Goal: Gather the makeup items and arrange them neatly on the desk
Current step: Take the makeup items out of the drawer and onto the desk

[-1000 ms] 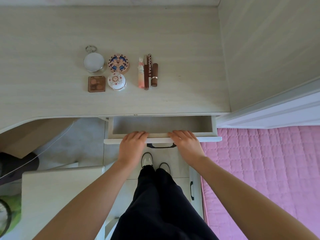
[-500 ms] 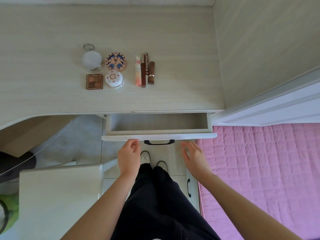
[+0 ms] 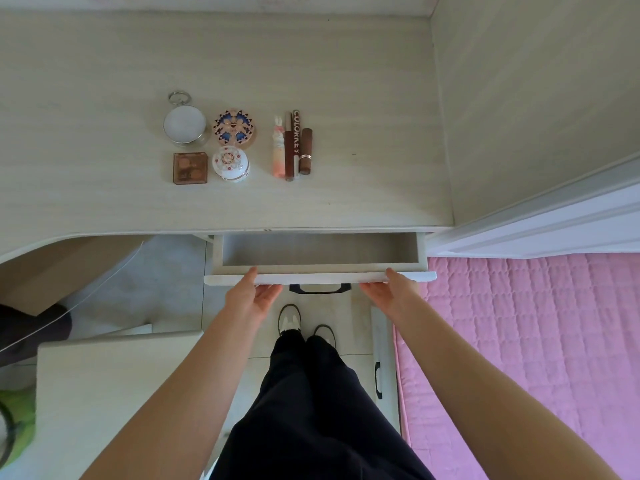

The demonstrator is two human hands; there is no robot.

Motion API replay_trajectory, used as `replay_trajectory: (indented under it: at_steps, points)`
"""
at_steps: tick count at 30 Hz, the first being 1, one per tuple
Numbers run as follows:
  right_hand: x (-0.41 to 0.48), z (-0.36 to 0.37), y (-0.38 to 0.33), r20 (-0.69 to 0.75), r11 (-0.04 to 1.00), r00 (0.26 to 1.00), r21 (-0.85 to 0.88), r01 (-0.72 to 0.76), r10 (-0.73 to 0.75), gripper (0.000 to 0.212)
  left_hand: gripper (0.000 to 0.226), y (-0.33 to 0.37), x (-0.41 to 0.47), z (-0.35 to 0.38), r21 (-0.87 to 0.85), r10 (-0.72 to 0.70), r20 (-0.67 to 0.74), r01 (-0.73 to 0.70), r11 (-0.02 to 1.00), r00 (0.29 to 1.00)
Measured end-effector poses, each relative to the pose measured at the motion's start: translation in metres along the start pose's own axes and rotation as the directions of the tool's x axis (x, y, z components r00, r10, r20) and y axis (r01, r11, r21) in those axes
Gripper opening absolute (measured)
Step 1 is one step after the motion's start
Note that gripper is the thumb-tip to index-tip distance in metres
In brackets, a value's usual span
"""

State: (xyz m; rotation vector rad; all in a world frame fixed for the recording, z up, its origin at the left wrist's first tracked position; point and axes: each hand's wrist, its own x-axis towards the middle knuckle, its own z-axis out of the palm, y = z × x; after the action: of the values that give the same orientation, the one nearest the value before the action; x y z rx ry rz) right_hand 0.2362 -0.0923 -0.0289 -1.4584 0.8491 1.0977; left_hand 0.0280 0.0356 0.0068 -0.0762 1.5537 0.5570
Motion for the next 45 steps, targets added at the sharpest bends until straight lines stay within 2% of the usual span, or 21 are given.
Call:
replay_trajectory:
  at_steps: [2,8,10,13,20,25,29,36,45]
  points:
    - [0.004,0.004,-0.002,-0.010,1.000,1.000,0.011,-0.011,0.011,0.011,0.013,0.002,0.002,0.002,0.010,-0.008,0.010,0.008,1.000,1.000]
    - [0.005,0.019,-0.019,-0.013,1.000,1.000,-0.011,-0.021,0.021,0.017,0.024,0.007,0.010,0.015,0.028,0.017,0.055,-0.019,0.999,0.998]
    - [0.005,0.024,-0.021,0.001,1.000,1.000,0.001,-0.019,0.019,0.021,0.026,0.009,0.012,0.017,0.006,0.022,0.050,-0.023,1.000,0.998]
    - [0.003,0.030,-0.025,0.018,1.000,1.000,0.014,0.002,-0.002,0.021,0.016,0.012,0.014,0.022,-0.048,0.016,0.074,-0.013,0.999,0.997]
    - [-0.009,0.050,-0.037,-0.001,0.999,1.000,0.042,0.019,-0.019,0.024,0.021,0.016,0.018,0.038,-0.083,0.025,0.067,-0.020,0.996,0.997]
    - [-0.014,0.059,-0.043,-0.030,0.999,0.999,0.037,0.029,-0.028,0.035,0.021,0.020,0.019,0.046,-0.116,0.021,0.067,-0.013,0.993,0.998]
    - [-0.021,0.065,-0.046,-0.037,0.998,0.998,0.045,0.049,-0.048,0.025,0.025,0.023,0.022,0.048,-0.144,0.007,0.084,0.005,0.990,0.996]
    - [-0.026,0.067,-0.046,-0.039,0.998,0.999,0.054,0.030,-0.028,0.038,0.026,0.024,0.024,0.047,-0.141,0.005,0.095,0.008,0.990,0.995]
    - [-0.021,0.070,-0.046,-0.064,0.995,0.998,0.096,0.022,-0.016,0.035,0.032,0.023,0.022,0.052,-0.157,0.025,0.098,-0.010,0.988,0.995]
